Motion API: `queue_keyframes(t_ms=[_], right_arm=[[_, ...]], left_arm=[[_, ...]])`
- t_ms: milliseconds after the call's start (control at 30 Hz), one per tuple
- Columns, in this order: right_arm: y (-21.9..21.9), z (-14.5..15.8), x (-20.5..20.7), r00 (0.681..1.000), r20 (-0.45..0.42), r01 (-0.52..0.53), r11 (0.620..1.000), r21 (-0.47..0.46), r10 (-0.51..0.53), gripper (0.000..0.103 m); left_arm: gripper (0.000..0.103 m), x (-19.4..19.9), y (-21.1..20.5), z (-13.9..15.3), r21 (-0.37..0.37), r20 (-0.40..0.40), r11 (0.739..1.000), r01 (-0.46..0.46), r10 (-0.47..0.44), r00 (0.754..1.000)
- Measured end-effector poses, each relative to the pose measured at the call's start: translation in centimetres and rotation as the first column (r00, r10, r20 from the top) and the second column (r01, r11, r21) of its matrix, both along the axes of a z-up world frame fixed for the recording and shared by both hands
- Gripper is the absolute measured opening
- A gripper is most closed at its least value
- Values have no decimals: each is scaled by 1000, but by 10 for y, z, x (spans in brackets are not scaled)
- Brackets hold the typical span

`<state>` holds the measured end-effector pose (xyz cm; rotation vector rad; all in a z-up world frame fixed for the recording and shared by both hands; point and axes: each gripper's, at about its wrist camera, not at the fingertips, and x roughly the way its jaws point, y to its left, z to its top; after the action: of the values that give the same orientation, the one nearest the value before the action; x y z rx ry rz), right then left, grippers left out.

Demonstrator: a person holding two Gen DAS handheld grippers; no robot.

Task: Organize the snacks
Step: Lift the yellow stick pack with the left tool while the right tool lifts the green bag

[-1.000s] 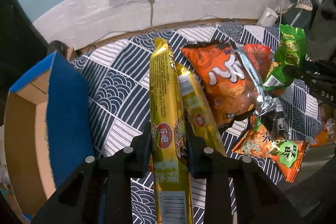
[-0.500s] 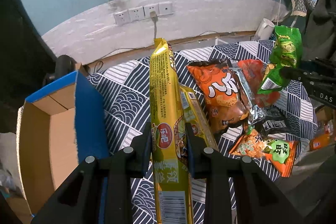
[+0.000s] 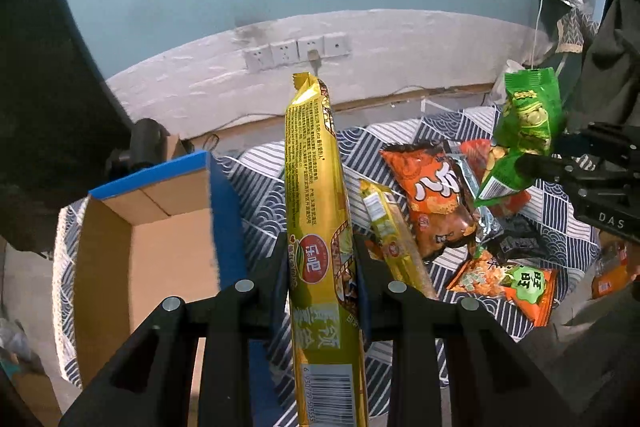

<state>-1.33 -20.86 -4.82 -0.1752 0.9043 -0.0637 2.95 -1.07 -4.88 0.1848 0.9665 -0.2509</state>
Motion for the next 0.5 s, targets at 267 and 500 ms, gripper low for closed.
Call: queue_keyframes(t_ms=[267,500], right_arm=[[53,11,20,996,4,-86,996,-2,86,33],[112,22,46,984,-3,-177,984,-3,177,33]], left_arm=[[29,-11,39,10,9,46,999,-54,53,998],[29,-18,79,15,7,83,993,-114,113,990]])
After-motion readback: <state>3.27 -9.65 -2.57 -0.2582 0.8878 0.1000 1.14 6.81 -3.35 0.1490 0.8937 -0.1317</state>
